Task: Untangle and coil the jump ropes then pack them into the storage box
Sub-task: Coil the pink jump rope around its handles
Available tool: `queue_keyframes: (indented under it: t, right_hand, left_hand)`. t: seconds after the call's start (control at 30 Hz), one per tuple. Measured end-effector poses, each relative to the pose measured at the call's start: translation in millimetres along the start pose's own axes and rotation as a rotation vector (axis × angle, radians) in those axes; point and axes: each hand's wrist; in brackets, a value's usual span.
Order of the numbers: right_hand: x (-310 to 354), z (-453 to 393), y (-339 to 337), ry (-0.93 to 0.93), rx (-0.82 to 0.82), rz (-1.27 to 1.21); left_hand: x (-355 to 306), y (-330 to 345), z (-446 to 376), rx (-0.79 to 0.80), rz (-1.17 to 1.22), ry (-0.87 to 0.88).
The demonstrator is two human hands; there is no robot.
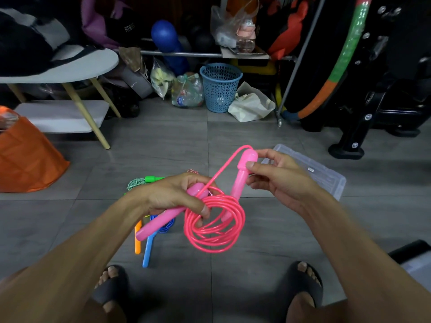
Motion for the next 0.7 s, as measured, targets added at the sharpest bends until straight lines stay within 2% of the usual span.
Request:
queue_keyframes:
  t: [0.27, 0.43, 0.57, 0.7]
  right_hand:
    - [-15, -2, 18, -0.014, -0.105, -0.13]
    - [-12, -3, 17, 0.052, -0.101, -0.171]
    - [-13, -2, 17, 0.126, 0.025, -0.148]
    - [-14, 1, 24, 0.117, 0.158, 0.018]
  left_hand:
    - [4, -1, -5, 0.037, -0.003, 0.022]
    - [5, -5, -5, 0.007, -0.013, 0.026]
    - [8, -7, -7, -0.094, -0.053, 0.074]
    - [10, -3, -11, -0.267, -0.052, 0.158]
Point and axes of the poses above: each hand's wrist, its own z-axis away from the middle knuckle, its own y-axis out of the palm, x = y × z, and after that the axes turned 1 degree about -x, right-handed
